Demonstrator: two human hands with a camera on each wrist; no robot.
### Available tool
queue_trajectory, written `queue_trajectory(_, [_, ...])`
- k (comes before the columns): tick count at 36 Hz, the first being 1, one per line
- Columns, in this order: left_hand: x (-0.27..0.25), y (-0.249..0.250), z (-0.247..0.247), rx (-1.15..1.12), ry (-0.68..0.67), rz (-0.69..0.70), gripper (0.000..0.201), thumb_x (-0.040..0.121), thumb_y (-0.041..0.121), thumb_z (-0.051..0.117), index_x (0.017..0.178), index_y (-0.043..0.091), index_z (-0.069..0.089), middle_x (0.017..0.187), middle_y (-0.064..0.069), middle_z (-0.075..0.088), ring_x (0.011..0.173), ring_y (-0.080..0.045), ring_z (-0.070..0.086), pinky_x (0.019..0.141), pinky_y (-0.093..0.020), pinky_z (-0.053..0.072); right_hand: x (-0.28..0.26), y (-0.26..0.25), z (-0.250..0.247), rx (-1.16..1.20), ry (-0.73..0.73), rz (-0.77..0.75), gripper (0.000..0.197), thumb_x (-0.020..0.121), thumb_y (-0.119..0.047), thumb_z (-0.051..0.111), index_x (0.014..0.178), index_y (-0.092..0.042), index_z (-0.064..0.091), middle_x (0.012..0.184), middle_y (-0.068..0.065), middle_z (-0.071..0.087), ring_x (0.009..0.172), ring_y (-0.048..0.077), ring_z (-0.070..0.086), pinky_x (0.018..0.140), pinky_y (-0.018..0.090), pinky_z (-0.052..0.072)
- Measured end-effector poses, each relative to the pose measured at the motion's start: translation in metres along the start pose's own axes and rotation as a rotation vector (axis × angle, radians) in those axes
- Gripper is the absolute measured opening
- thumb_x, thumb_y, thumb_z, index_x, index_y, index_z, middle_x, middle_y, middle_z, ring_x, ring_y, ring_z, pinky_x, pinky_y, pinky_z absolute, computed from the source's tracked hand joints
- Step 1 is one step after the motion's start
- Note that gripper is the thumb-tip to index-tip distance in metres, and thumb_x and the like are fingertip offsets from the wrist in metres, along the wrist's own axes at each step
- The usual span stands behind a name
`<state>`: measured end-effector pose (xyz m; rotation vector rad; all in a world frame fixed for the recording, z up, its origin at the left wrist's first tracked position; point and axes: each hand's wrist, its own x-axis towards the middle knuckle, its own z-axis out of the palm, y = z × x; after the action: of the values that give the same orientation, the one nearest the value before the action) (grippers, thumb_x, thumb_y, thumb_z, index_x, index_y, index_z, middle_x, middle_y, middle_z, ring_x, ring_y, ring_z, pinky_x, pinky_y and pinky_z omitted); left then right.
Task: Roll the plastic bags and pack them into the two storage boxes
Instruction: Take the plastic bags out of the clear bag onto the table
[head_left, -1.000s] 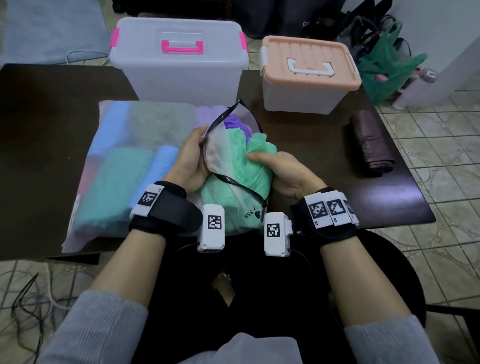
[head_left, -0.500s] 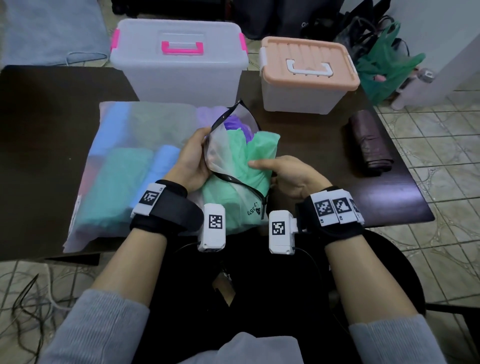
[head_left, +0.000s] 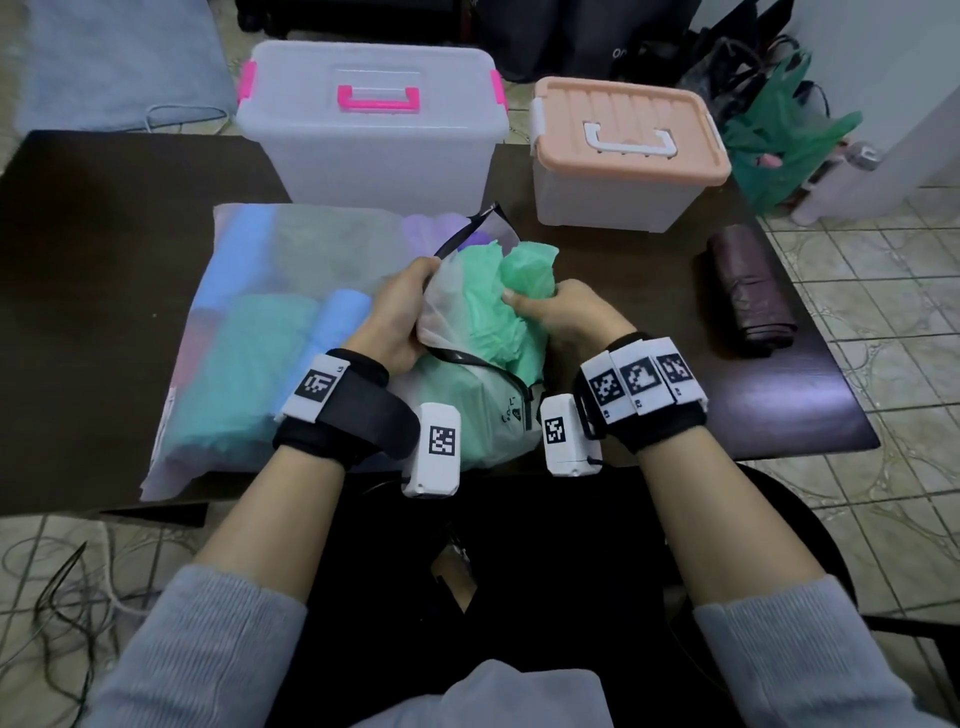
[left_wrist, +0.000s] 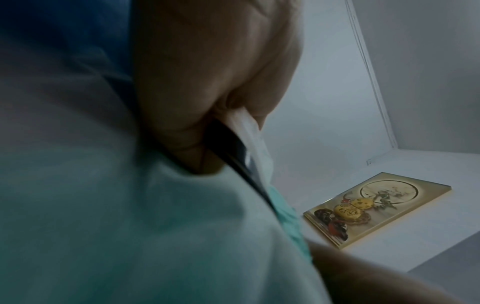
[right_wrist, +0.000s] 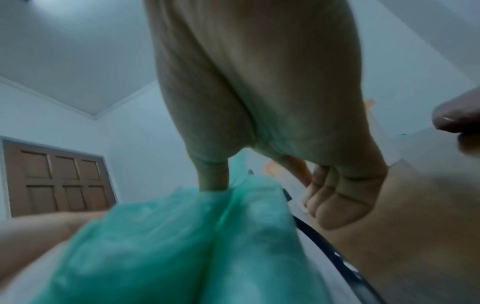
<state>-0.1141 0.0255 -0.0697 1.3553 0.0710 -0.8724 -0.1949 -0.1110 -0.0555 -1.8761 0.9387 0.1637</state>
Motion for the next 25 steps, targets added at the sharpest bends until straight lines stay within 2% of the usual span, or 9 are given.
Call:
queue_trajectory(2, [0.001, -0.001, -0.001, 0.002, 0.013, -0.016, 0.042, 0.093, 0.031, 0.041, 0.120, 0.005, 0.061, 0.120, -0.016, 0.063, 0.101, -0.029, 0.063, 0.094, -0.039, 0.048, -0.008, -0.008, -0.001, -0.039, 0.066, 0.007, 0.106, 0.057, -0.069, 0.069, 0.136, -0.003, 0.042, 0.140, 0.016, 0.041, 0.122, 0.030, 0.048, 0.103, 0.042, 0.043])
queue_trajectory(5, [0.003, -0.004, -0.005, -0.010, 0.049, -0.058, 0.042, 0.093, 0.038, 0.043, 0.118, 0.011, 0.062, 0.117, -0.013, 0.063, 0.095, -0.027, 0.060, 0.084, -0.034, 0.051, -0.011, -0.017, 0.000, -0.019, 0.210, -0.080, 0.077, 0.081, -0.049, 0.064, 0.137, -0.005, 0.034, 0.138, 0.015, 0.036, 0.126, 0.030, 0.041, 0.104, 0.041, 0.040])
queue_trajectory(7, [0.004, -0.006, -0.007, -0.041, 0.085, -0.081, 0.039, 0.094, 0.042, 0.042, 0.112, 0.013, 0.061, 0.106, -0.011, 0.061, 0.087, -0.025, 0.059, 0.073, -0.030, 0.051, -0.014, -0.022, 0.011, -0.046, 0.174, -0.136, 0.048, 0.086, -0.045, 0.055, 0.114, -0.007, 0.048, 0.115, 0.012, 0.051, 0.109, 0.026, 0.048, 0.084, 0.031, 0.047])
queue_trajectory(8, [0.005, -0.007, -0.007, -0.051, 0.096, -0.083, 0.036, 0.095, 0.042, 0.042, 0.107, 0.013, 0.060, 0.100, -0.010, 0.061, 0.081, -0.024, 0.059, 0.070, -0.030, 0.050, -0.017, -0.025, 0.017, -0.087, 0.125, -0.141, 0.034, 0.090, -0.041, 0.050, 0.099, -0.009, 0.052, 0.100, 0.010, 0.054, 0.101, 0.024, 0.048, 0.074, 0.027, 0.042])
queue_trajectory(9, [0.006, -0.008, -0.007, -0.064, 0.108, -0.081, 0.035, 0.095, 0.042, 0.041, 0.103, 0.013, 0.060, 0.095, -0.009, 0.061, 0.077, -0.023, 0.059, 0.068, -0.029, 0.050, -0.019, -0.027, 0.022, -0.124, 0.081, -0.142, 0.030, 0.093, -0.037, 0.045, 0.092, -0.009, 0.055, 0.096, 0.011, 0.057, 0.100, 0.024, 0.048, 0.074, 0.026, 0.041])
queue_trajectory(12, [0.008, -0.011, -0.006, -0.082, 0.140, -0.049, 0.033, 0.097, 0.038, 0.041, 0.091, 0.012, 0.062, 0.085, -0.007, 0.063, 0.070, -0.020, 0.060, 0.061, -0.026, 0.051, -0.028, -0.036, 0.027, -0.192, 0.039, -0.154, 0.041, 0.099, -0.030, 0.036, 0.110, 0.002, 0.060, 0.121, 0.022, 0.059, 0.117, 0.033, 0.051, 0.093, 0.033, 0.038])
queue_trajectory(17, [0.009, -0.015, -0.003, -0.132, 0.132, -0.014, 0.036, 0.100, 0.033, 0.035, 0.085, 0.013, 0.061, 0.068, -0.003, 0.068, 0.058, -0.016, 0.064, 0.052, -0.022, 0.051, -0.034, -0.055, 0.029, -0.184, -0.070, -0.088, 0.043, 0.101, -0.026, 0.034, 0.125, 0.004, 0.053, 0.131, 0.020, 0.054, 0.121, 0.031, 0.050, 0.093, 0.031, 0.042])
queue_trajectory(21, [0.007, -0.016, -0.001, -0.145, 0.136, -0.005, 0.034, 0.100, 0.031, 0.035, 0.085, 0.014, 0.060, 0.072, -0.003, 0.067, 0.068, -0.018, 0.063, 0.062, -0.027, 0.052, -0.041, -0.066, 0.028, -0.108, -0.034, -0.017, 0.040, 0.102, -0.010, 0.024, 0.136, 0.002, 0.042, 0.144, 0.016, 0.041, 0.132, 0.028, 0.038, 0.104, 0.028, 0.030])
queue_trajectory(25, [0.006, -0.015, -0.002, -0.158, 0.149, 0.014, 0.034, 0.101, 0.029, 0.035, 0.084, 0.014, 0.060, 0.071, -0.002, 0.068, 0.068, -0.018, 0.062, 0.064, -0.028, 0.052, -0.043, -0.070, 0.034, -0.196, -0.049, -0.061, 0.039, 0.100, -0.006, 0.028, 0.133, 0.004, 0.045, 0.140, 0.019, 0.045, 0.129, 0.031, 0.042, 0.103, 0.032, 0.032])
